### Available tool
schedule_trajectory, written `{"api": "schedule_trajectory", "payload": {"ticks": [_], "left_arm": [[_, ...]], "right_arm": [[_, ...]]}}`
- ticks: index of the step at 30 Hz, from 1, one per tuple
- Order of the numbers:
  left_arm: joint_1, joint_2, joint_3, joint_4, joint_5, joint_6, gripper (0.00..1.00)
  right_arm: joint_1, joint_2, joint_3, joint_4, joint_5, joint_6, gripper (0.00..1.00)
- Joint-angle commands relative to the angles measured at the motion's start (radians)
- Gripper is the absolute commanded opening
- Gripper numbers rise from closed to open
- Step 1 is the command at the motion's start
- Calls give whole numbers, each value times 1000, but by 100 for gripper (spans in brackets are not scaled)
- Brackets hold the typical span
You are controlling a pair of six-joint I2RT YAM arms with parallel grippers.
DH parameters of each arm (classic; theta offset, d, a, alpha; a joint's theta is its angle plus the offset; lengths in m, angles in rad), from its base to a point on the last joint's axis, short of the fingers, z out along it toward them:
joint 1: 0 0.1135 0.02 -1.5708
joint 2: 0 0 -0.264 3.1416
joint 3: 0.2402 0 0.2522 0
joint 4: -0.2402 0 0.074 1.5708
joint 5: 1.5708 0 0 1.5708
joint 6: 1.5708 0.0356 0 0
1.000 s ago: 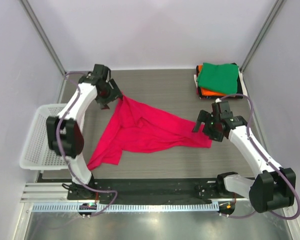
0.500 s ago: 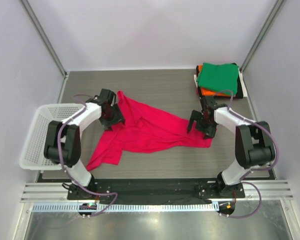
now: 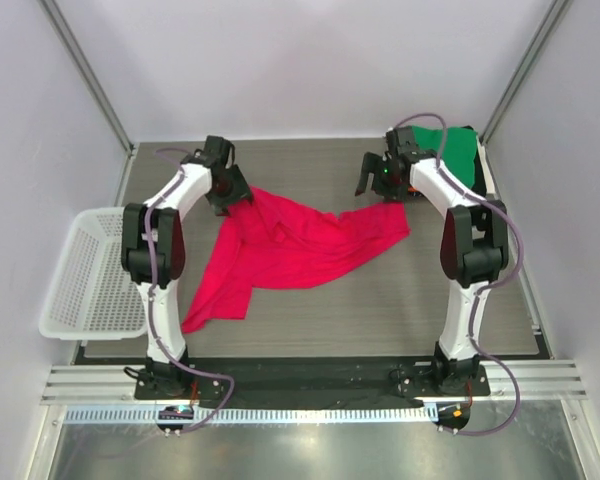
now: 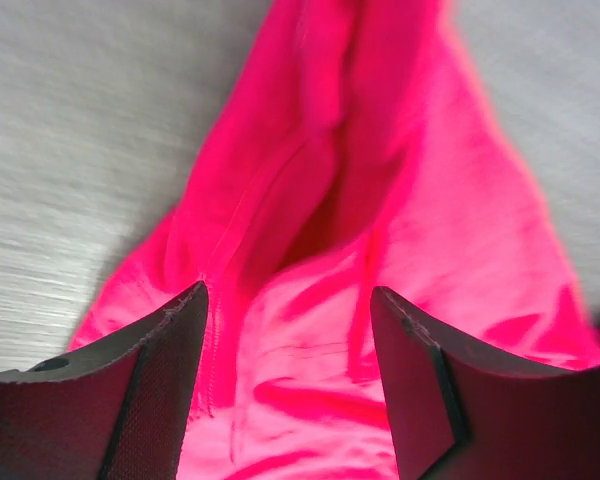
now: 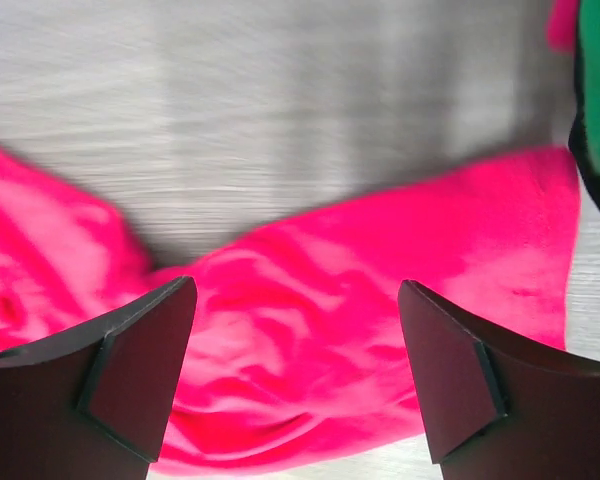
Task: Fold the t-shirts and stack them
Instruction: Flatten the tshirt out
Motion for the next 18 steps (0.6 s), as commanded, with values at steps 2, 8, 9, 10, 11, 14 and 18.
{"api": "schedule_trajectory", "payload": {"ticks": [2, 8, 9, 10, 11, 14, 18], "left_arm": [[9, -135, 44, -80, -8, 25, 70], [9, -428, -218, -50, 12, 37, 72], [10, -465, -253, -51, 10, 43, 72], [9, -500, -320, -53, 12, 51, 72], [9, -578, -355, -53, 13, 60, 72], [10, -713, -474, -57, 32, 75, 72], [9, -821, -574, -79, 33, 89, 72]], "right_arm": [[39, -244, -39, 9, 24, -16, 89], [39, -498, -499, 84, 45, 103, 86], [39, -551, -552, 119, 38, 111, 84], [38, -574, -599, 137, 28, 119, 82], [39, -591, -676, 153, 15, 134, 78], [39, -621, -773, 231, -11, 148, 73], [39, -570, -784, 279, -14, 152, 71]]}}
